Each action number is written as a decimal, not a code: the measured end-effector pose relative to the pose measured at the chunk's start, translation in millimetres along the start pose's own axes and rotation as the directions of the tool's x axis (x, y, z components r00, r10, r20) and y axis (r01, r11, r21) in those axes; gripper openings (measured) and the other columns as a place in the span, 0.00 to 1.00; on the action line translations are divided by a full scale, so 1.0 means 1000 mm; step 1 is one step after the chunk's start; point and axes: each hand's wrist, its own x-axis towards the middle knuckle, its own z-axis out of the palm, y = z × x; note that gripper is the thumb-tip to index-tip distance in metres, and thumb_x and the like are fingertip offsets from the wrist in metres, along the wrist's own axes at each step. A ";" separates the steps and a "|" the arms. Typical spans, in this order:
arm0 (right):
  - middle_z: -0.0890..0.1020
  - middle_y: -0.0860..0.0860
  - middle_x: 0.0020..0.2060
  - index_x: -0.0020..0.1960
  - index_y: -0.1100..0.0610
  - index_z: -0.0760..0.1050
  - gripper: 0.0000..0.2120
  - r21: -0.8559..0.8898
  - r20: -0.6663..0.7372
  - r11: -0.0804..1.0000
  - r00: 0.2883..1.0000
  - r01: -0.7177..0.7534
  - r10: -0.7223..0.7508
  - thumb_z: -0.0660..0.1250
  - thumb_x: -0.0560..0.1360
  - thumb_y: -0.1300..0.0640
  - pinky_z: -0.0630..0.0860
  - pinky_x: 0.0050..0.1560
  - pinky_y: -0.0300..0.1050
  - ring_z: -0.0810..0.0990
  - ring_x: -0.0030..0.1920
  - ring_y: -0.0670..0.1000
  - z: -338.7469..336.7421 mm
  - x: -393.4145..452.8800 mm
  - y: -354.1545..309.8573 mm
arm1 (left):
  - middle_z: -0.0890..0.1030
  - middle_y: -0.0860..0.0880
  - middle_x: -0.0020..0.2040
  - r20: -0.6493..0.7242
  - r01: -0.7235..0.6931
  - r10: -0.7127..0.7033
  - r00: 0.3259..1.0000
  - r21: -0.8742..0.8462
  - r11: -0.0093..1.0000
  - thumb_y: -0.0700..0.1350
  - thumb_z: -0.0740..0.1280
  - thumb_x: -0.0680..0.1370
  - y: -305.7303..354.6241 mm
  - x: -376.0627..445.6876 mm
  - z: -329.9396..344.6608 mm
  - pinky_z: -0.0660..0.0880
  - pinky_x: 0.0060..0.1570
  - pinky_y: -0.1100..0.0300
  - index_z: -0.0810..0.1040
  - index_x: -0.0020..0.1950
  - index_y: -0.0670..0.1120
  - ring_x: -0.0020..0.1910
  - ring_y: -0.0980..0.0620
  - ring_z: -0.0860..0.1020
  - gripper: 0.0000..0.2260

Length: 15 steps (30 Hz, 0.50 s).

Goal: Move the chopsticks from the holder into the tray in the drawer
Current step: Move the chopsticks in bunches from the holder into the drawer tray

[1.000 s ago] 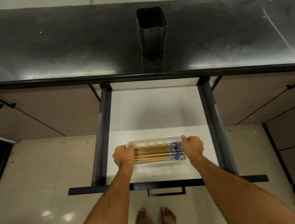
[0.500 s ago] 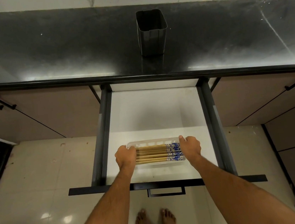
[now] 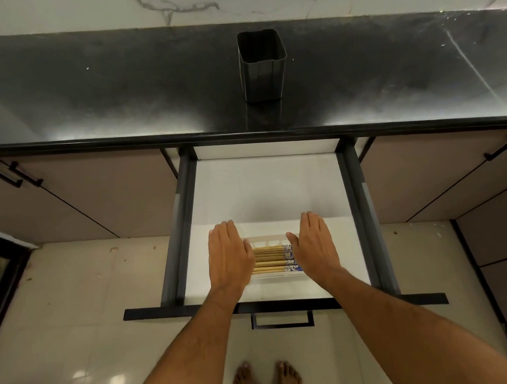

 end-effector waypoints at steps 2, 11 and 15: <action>0.66 0.62 0.74 0.77 0.65 0.58 0.31 -0.010 0.003 1.000 1.000 0.025 -0.025 0.57 0.83 0.45 0.64 0.75 0.55 0.63 0.75 0.62 -0.004 -0.006 -0.003 | 0.75 0.40 0.69 -0.014 -0.048 0.048 0.999 0.027 0.998 0.48 0.66 0.80 0.005 -0.006 -0.003 0.66 0.73 0.48 0.69 0.72 0.40 0.69 0.40 0.74 0.23; 0.63 0.63 0.77 0.78 0.64 0.57 0.31 -0.021 -0.084 0.993 0.989 0.118 -0.119 0.55 0.84 0.44 0.61 0.77 0.59 0.60 0.78 0.63 -0.035 -0.054 -0.016 | 0.71 0.39 0.75 -0.053 -0.244 0.248 0.967 0.067 0.967 0.50 0.61 0.83 0.014 -0.049 -0.035 0.59 0.77 0.46 0.65 0.77 0.39 0.75 0.40 0.68 0.26; 0.65 0.64 0.76 0.78 0.66 0.58 0.30 -0.038 -0.151 0.987 0.975 0.159 -0.163 0.56 0.84 0.47 0.61 0.76 0.59 0.61 0.77 0.63 -0.042 -0.090 -0.025 | 0.70 0.38 0.75 -0.057 -0.335 0.341 0.938 0.088 0.938 0.47 0.60 0.82 0.015 -0.086 -0.047 0.60 0.78 0.44 0.64 0.77 0.37 0.75 0.39 0.66 0.25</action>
